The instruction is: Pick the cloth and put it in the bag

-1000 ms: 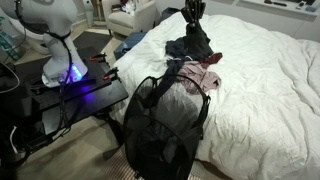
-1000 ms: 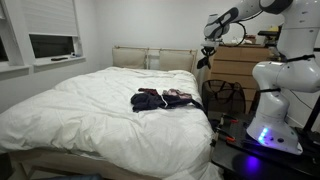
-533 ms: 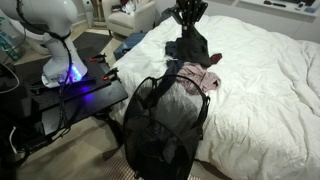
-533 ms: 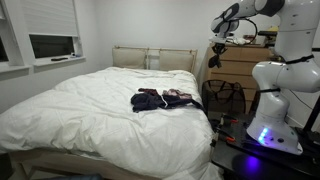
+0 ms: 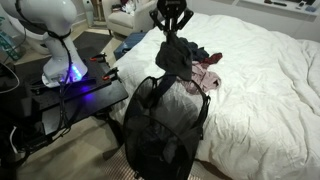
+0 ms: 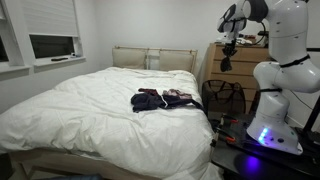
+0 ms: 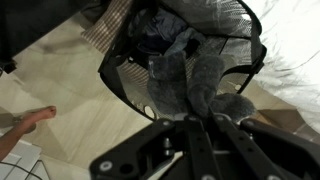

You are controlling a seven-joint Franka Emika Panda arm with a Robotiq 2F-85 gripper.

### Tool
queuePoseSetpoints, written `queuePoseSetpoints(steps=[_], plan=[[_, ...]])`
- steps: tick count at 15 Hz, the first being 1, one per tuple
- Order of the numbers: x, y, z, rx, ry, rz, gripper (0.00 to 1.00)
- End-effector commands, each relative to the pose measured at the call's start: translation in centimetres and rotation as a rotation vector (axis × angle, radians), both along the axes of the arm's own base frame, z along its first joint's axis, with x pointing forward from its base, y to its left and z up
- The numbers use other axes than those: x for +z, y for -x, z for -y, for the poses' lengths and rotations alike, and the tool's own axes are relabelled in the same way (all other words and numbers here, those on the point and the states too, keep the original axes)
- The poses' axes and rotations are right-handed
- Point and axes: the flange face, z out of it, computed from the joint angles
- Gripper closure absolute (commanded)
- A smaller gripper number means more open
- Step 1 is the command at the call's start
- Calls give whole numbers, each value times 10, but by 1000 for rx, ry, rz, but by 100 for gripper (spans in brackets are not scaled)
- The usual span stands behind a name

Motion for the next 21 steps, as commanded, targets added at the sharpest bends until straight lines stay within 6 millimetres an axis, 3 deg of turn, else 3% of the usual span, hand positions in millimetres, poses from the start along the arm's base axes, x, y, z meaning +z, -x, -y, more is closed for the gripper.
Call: queuePoseSetpoints(steps=[1, 6, 13, 14, 21], plan=[[-14, 16, -1, -79, 0, -36, 98], [-39, 31, 6, -130, -20, -83, 98], [-54, 32, 11, -102, 32, -101, 98], [-56, 32, 13, -99, 65, -104, 74], [-70, 29, 22, -75, 177, -89, 23]])
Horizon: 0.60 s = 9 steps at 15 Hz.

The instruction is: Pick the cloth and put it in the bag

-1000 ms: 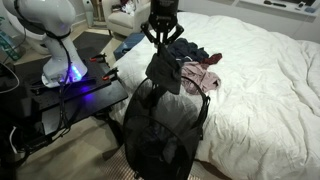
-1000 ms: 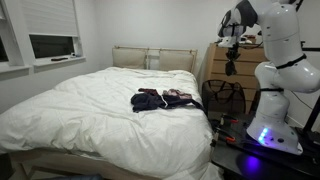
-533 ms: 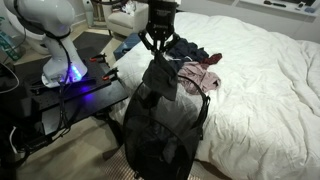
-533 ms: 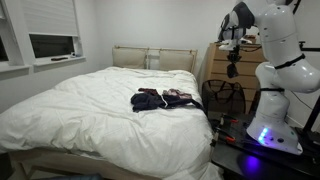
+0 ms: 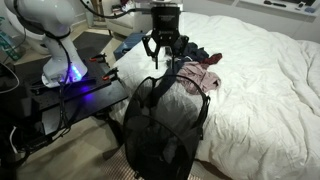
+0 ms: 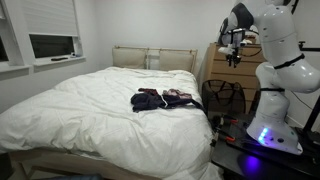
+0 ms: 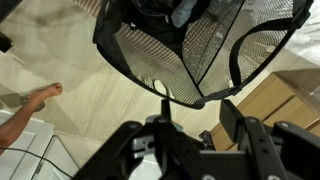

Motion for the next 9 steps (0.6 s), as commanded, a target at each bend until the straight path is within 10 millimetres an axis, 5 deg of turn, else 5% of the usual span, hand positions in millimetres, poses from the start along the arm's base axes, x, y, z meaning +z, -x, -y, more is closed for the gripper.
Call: queuePoseSetpoints(steps=[1, 3, 9], plan=[[-9, 1, 4, 20, 31, -5, 14], [-12, -2, 4, 31, 33, -9, 1], [2, -29, -23, 253, -12, -75, 0]])
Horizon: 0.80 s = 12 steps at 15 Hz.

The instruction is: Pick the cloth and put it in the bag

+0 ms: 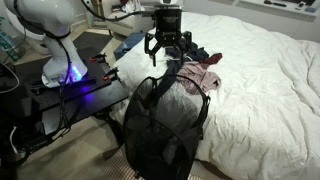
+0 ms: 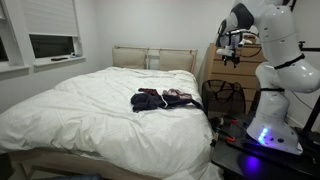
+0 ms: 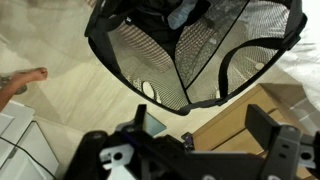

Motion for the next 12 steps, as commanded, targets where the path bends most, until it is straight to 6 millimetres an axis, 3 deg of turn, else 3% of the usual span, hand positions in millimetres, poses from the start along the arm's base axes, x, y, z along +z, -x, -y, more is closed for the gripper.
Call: queuePoseSetpoints(steps=[1, 9, 10, 11, 12], plan=[[14, -17, -22, 163, -22, -57, 0], [48, -47, -83, 476, 12, -159, 0], [52, -48, -89, 496, 19, -157, 0], [44, -54, -76, 458, 12, -143, 0], [48, -55, -81, 474, 20, -149, 0]])
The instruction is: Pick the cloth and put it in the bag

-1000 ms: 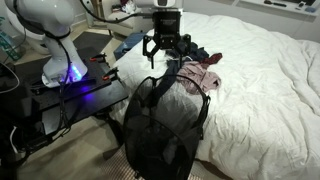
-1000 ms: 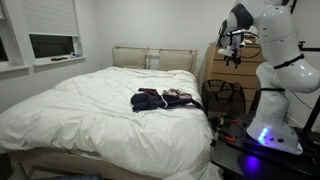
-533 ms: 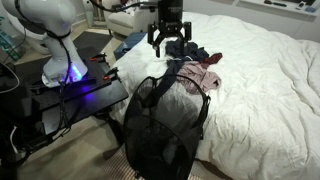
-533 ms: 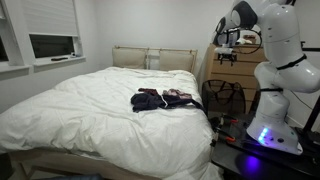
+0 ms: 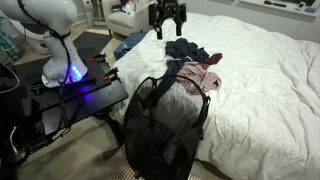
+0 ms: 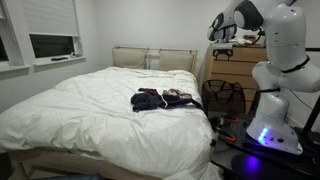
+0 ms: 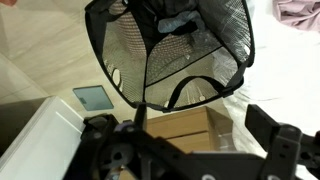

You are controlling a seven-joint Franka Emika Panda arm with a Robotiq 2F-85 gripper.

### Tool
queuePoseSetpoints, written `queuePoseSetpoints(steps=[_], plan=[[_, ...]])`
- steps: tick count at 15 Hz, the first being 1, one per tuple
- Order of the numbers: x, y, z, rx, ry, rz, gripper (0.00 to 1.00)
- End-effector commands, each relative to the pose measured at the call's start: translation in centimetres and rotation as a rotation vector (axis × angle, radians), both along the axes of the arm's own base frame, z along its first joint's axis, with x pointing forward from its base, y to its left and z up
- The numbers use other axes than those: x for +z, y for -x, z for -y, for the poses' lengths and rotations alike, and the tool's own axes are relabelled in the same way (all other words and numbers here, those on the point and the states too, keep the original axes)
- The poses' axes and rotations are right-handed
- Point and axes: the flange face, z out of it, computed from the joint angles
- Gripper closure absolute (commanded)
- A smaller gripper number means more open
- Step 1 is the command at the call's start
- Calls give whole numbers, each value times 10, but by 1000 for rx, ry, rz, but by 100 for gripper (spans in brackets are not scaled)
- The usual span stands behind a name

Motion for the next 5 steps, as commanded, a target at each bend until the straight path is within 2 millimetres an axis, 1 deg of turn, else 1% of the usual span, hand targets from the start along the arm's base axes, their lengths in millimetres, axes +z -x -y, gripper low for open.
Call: queuePoseSetpoints(steps=[1, 5], plan=[[2, -2, -3, 4, 6, -4, 0], [1, 0, -5, 11, 9, -16, 0]])
